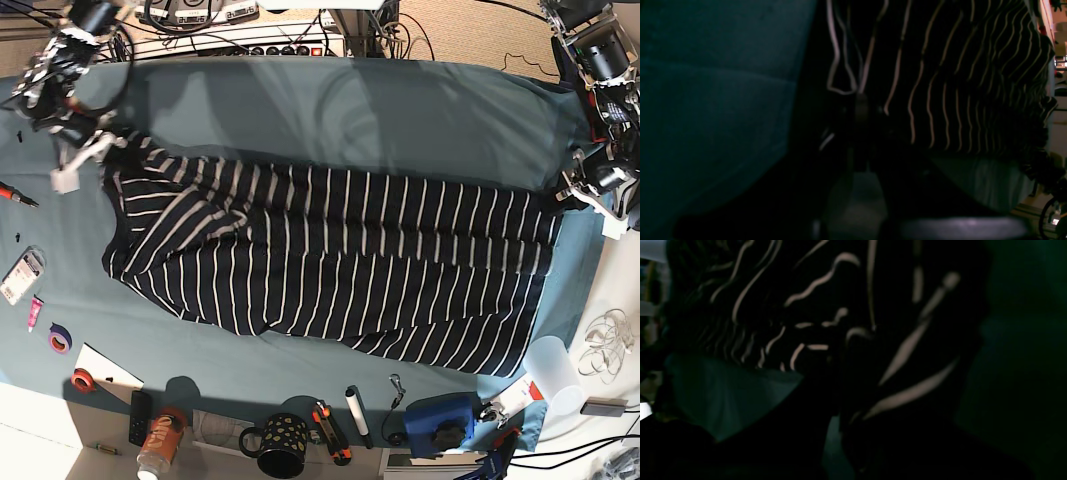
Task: Layout the t-shirt on the table in an organized manner, then fold the t-shirt properly
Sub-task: 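Grasp the folded shirt edge with both grippers, then pull the grasped edge back open with both grippers, unfolding the shirt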
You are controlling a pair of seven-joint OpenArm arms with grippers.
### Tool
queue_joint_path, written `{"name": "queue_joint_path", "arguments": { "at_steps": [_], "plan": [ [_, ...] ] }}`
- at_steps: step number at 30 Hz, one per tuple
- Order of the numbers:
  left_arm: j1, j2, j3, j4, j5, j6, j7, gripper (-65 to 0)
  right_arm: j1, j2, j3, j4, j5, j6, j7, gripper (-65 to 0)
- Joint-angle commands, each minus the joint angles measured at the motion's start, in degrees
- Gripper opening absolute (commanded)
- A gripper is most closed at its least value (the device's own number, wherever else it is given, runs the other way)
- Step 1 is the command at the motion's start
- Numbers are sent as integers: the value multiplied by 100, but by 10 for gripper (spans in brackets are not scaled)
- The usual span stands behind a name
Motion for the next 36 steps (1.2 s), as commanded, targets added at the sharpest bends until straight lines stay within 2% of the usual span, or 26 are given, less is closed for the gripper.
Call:
{"name": "queue_joint_path", "arguments": {
  "at_steps": [1, 4, 7, 9, 12, 23, 26, 32, 36],
  "plan": [
    [-72, -131, -20, 74, -76, -2, -20, -650, 50, 199, 70, 76, 63, 6, 164, -650],
    [-72, -129, -20, 76, -79, -2, 37, -650, 50, 345, 179, 76, 61, 6, 153, -650],
    [-70, -129, -20, 76, -179, 0, 334, -650, 48, 398, 240, 76, 63, 6, -37, -650],
    [-70, -131, -20, 76, -398, -2, 632, -650, 46, 378, 245, 76, 66, 6, -234, -650],
    [-42, -129, -24, 94, -796, -24, 1005, -650, -20, 382, 254, 76, 83, 6, -238, -650],
    [1211, -129, -133, 1123, -938, -22, 1032, -650, -133, 407, 254, 85, 131, 6, -238, -650],
    [1473, -131, -409, 1550, -938, -24, 1047, -650, -227, 557, 256, 87, 455, 6, -238, -650],
    [1834, -153, -682, 2092, -946, -22, 1032, -650, -400, 1084, 420, 87, 1460, 6, -238, -650],
    [2105, -142, -684, 2127, -1110, -28, 1051, -650, -573, 1158, 664, 87, 1523, 6, -238, -650]
  ]
}}
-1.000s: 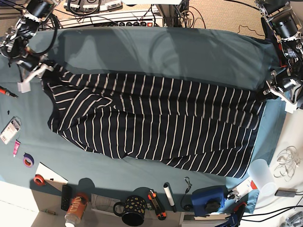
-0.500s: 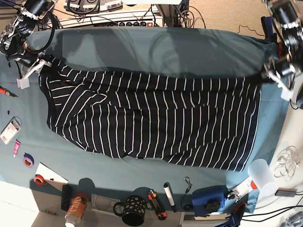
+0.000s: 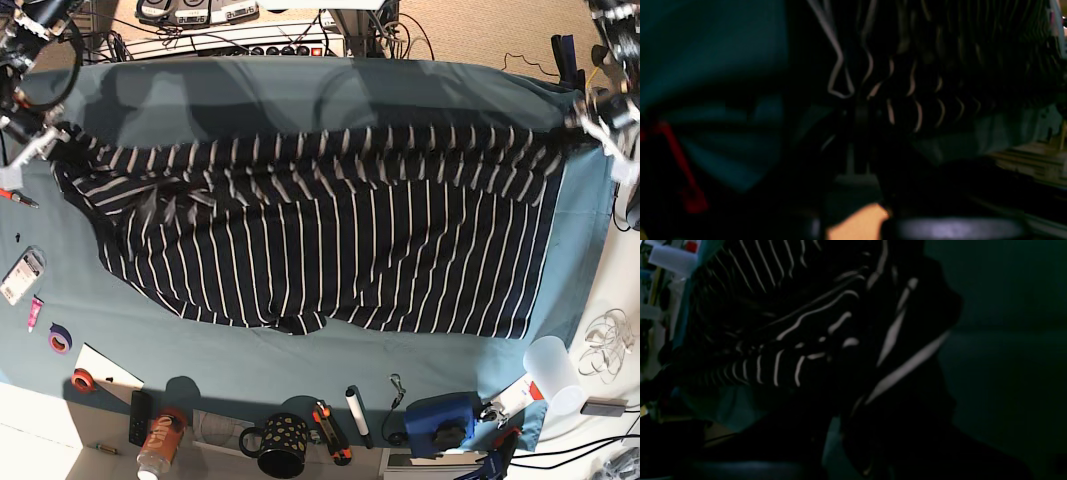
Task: Layout the t-shirt on the table in an organized manner, then fold the t-shirt properly
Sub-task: 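Pull the grasped edge back open with both grippers, unfolding the shirt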
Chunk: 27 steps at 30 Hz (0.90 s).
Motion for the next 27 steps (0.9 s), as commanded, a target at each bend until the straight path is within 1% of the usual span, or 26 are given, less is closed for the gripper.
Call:
{"name": "queue_joint_path", "arguments": {
  "at_steps": [1, 5, 8, 15, 19, 25, 27],
  "plan": [
    [24, -144, -68, 72, -2, 13, -66, -650, -79, 177, 133, 81, 83, -12, 147, -650],
    [186, -149, -68, 72, -2, 11, 9, -650, -575, 177, 170, 81, 85, -12, 147, -650],
    [286, -146, -68, 72, -11, -133, 85, -650, -890, 162, 170, 81, 90, -12, 147, -650],
    [481, -164, -125, 76, -46, -131, 140, -650, -1416, 164, 170, 81, 90, -12, 147, -650],
    [584, -164, -271, 76, -46, -136, 192, -650, -1609, 162, 170, 81, 155, -12, 147, -650],
    [756, -162, -293, 76, -48, -146, 227, -650, -1602, 162, 170, 81, 238, -12, 147, -650],
    [752, -160, -293, 76, -50, -317, 219, -650, -1602, 160, 170, 81, 238, -12, 147, -650]
  ]
}}
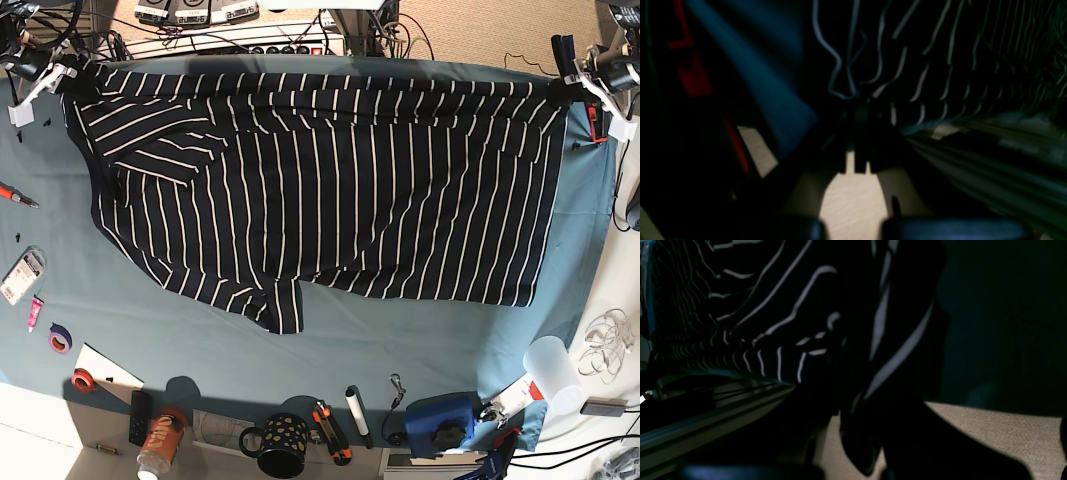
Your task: Layout the t-shirt on the table in an organized manner, then fold the t-shirt properly
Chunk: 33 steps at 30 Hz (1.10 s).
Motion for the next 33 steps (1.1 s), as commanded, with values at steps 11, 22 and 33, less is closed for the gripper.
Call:
{"name": "queue_joint_path", "arguments": {
  "at_steps": [11, 22, 33],
  "plan": [
    [28, -162, -103, 76, -2, -195, -245, -421, -17, 177, 87, 81, 76, -12, 121, -418],
    [31, -160, -1558, 321, -1233, -819, -186, -422, -17, 188, 92, 81, 818, -12, 121, -404],
    [-61, -164, -415, 929, -846, -819, -306, -422, -17, 175, 94, 79, -195, -12, 121, -405]
  ]
}}
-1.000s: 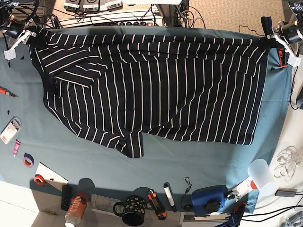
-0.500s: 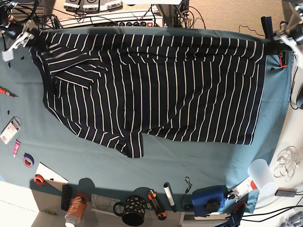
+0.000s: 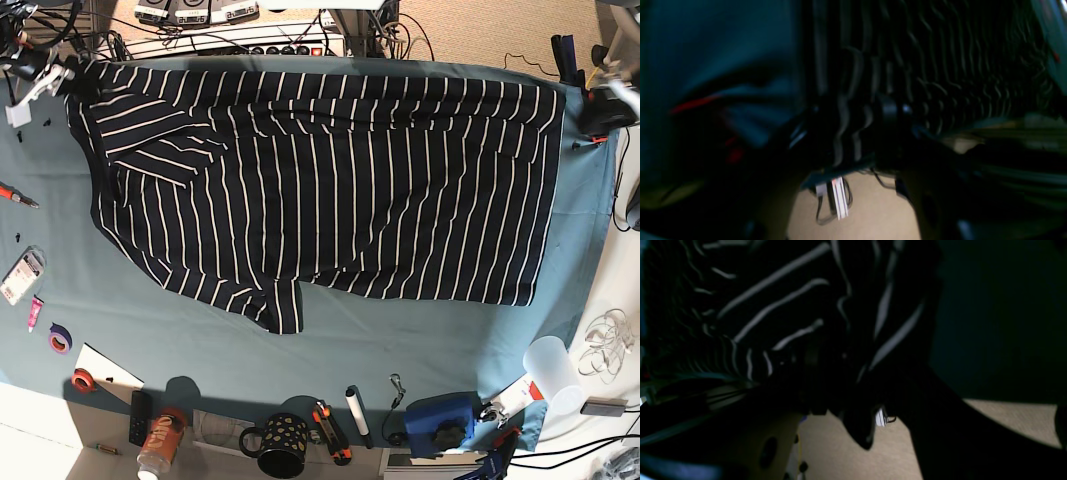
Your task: Layout the t-shirt on the table in an organized manner, then fold the t-shirt properly
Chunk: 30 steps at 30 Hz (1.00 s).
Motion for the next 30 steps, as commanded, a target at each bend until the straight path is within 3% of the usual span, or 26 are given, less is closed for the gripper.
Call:
{"name": "queue_joint_path", "arguments": {
  "at_steps": [1, 5, 9, 12, 16, 21, 26, 30],
  "plan": [
    [-59, -120, 114, 118, 208, -25, -348, -422, -11, 144, 74, 74, 39, 6, 75, -405],
    [-293, -120, 713, 138, 1427, -25, -1272, -422, -9, 131, 74, 74, -31, 6, 75, -405],
    [-579, -138, 1102, 146, 2378, -25, -1261, -422, -9, 133, 74, 74, -273, 6, 75, -405],
    [-614, -363, 1438, 267, 2826, -25, -1263, -422, -9, 131, 74, 74, -293, 6, 75, -405],
    [-603, -667, 1744, 529, 2852, -25, -1261, -422, -7, 131, 74, 74, -293, 6, 75, -405],
    [-603, -658, 1775, 588, 2778, -25, -1054, -422, -9, 131, 74, 74, -304, 6, 75, -405],
    [-601, -658, 1775, 588, 1620, -25, -317, -422, 9, 131, 74, 74, -306, 6, 75, -405],
    [-603, -658, 1775, 586, 1550, -25, -398, -422, 7, 131, 74, 74, -306, 6, 75, -405]
  ]
}}
